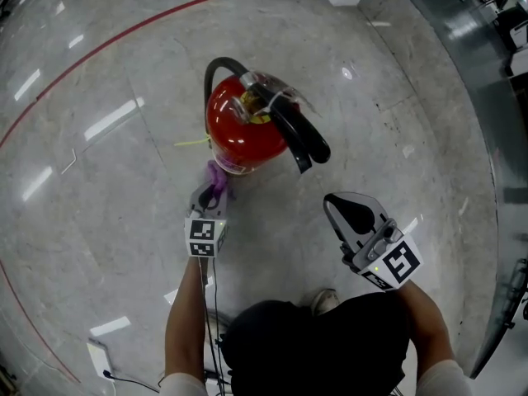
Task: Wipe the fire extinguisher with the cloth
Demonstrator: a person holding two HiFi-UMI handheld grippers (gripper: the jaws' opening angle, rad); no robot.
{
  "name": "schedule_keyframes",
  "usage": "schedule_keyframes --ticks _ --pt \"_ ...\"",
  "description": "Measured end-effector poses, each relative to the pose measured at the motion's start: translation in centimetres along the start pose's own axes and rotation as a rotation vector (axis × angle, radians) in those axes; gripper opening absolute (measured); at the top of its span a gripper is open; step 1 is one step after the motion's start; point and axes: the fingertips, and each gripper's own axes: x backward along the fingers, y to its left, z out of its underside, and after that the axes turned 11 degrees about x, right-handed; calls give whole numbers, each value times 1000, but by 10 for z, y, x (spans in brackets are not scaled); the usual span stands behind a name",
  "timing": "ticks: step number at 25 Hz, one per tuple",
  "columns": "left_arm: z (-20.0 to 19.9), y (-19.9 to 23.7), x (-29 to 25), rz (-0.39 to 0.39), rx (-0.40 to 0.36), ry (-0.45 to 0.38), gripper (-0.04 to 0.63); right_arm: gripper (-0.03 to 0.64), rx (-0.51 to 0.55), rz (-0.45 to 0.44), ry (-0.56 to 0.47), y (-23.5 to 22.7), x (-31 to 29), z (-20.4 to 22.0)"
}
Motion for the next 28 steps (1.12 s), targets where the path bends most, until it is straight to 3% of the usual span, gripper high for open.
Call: schedule_keyframes --ticks 4,14,21,28 --pt "-3 4 11 -18 22 -2 49 17 -11 -8 -15 2 -5 0" --pt "-43 6 60 -56 -45 -64 49 17 -72 -19 -77 2 -11 1" --pt "-132 -2 130 -109 -86 -180 49 17 -145 -8 -142 11 -21 -17" --pt "-243 -67 203 -145 -53 -320 49 17 -164 -2 -141 16 -13 -85"
